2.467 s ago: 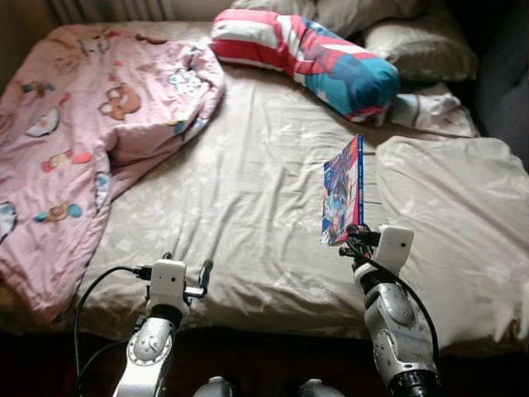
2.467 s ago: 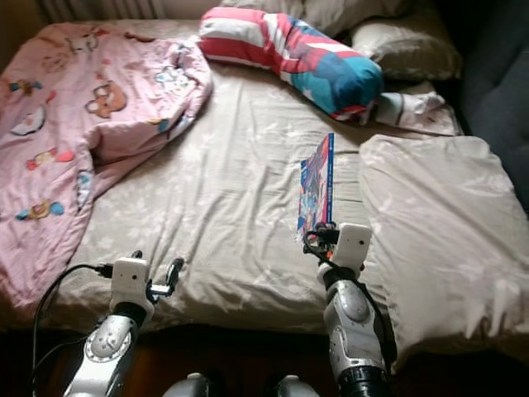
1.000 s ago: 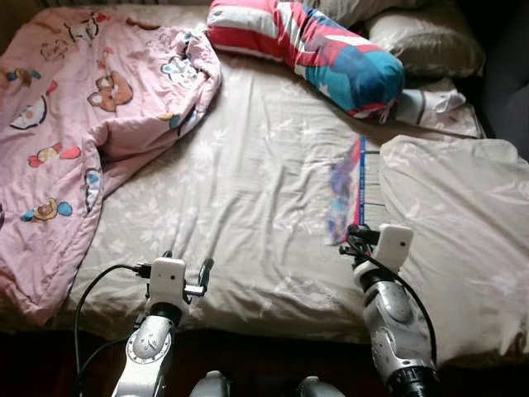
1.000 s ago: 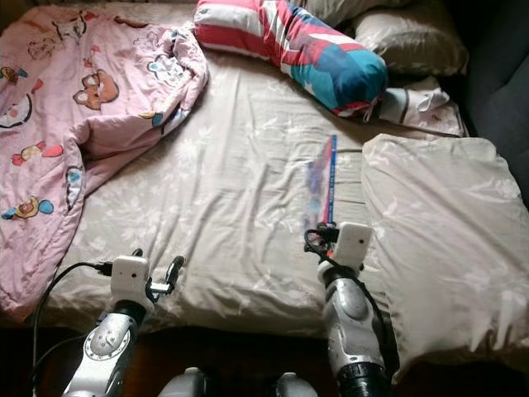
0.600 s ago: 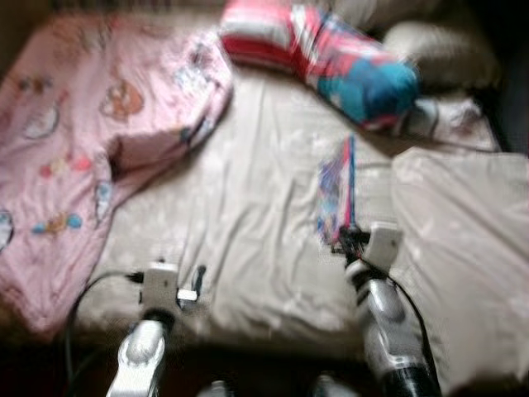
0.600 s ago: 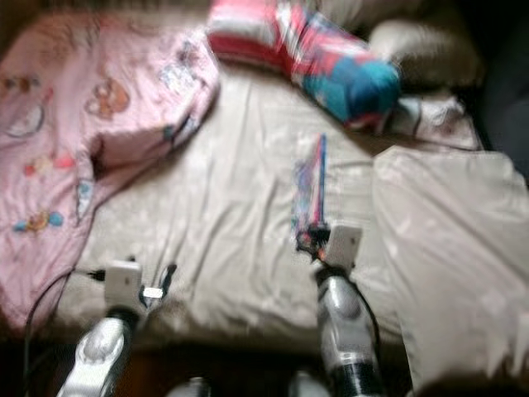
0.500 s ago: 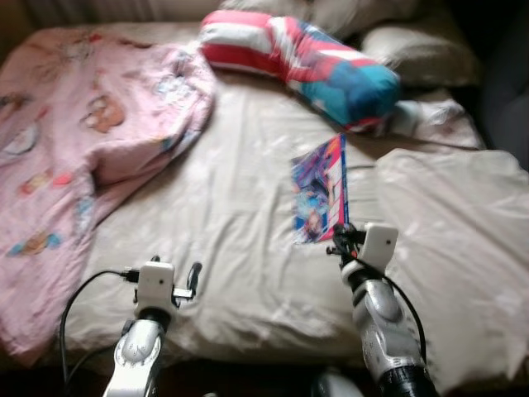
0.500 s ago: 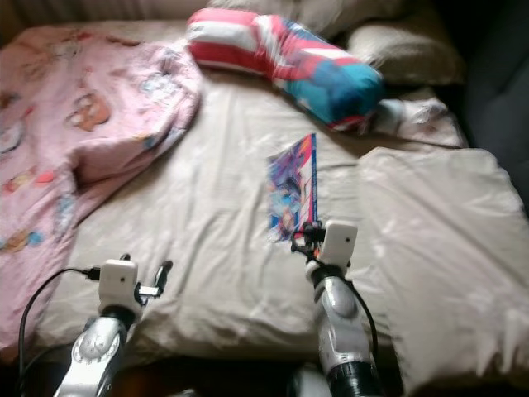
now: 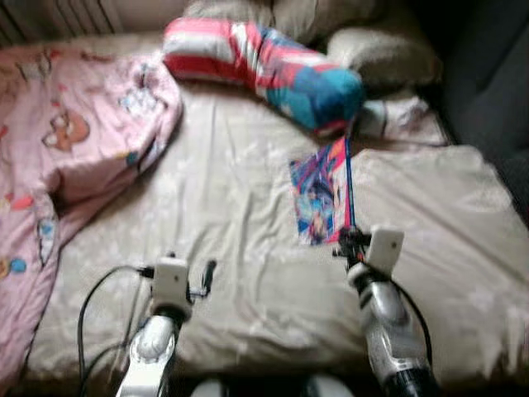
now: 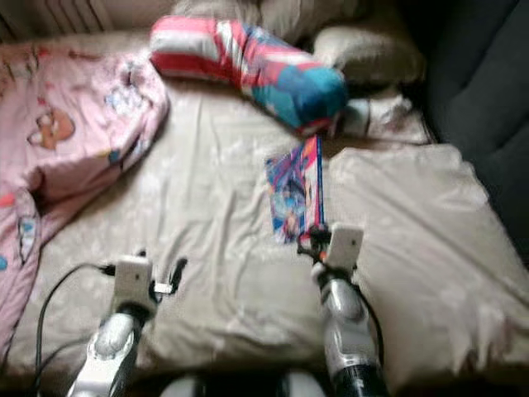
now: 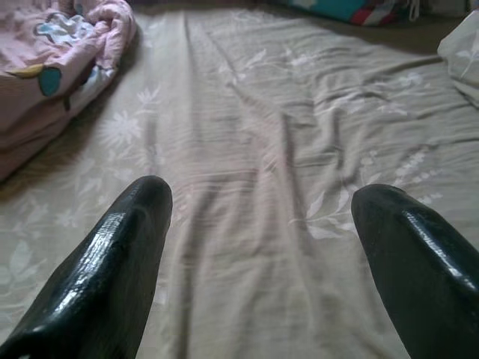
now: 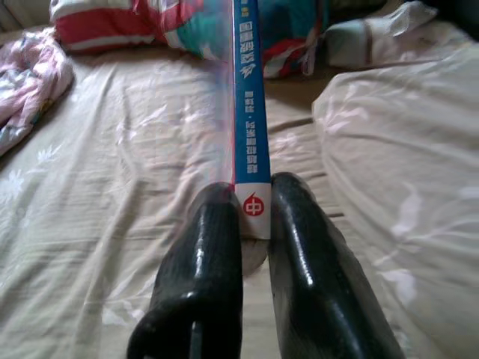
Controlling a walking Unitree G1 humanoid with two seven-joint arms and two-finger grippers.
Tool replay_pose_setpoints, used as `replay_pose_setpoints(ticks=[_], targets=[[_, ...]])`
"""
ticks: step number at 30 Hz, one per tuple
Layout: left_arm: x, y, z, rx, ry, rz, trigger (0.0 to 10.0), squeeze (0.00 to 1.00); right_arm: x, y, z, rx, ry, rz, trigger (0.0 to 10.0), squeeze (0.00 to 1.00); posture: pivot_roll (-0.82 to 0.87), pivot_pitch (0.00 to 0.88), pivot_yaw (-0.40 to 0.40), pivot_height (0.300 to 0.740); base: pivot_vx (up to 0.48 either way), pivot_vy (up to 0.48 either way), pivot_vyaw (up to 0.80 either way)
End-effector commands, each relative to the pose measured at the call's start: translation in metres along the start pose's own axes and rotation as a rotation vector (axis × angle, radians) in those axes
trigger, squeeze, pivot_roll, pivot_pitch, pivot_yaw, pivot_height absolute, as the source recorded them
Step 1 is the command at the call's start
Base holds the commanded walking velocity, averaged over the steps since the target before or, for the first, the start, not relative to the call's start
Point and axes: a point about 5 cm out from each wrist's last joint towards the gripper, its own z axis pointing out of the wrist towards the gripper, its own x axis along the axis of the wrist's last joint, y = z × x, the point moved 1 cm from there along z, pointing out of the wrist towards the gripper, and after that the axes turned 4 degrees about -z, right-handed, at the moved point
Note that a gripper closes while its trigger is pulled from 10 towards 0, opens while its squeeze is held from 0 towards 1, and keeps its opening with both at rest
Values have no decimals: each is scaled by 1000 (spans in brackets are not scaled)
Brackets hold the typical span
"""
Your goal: Clean up the room
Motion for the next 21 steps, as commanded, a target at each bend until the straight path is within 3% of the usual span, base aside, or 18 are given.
replay_pose_setpoints(ticks=[1,21], targets=[[-7,-8,-6,21,-28,1,10000,0,2,-5,0,30,13,9,10000,0,-3,230,-4,730,0,0,0],[-7,-2,-4,8,-30,-3,10000,0,-8,-6,-3,71,-46,-51,10000,0,-10,227,-3,730,0,0,0]])
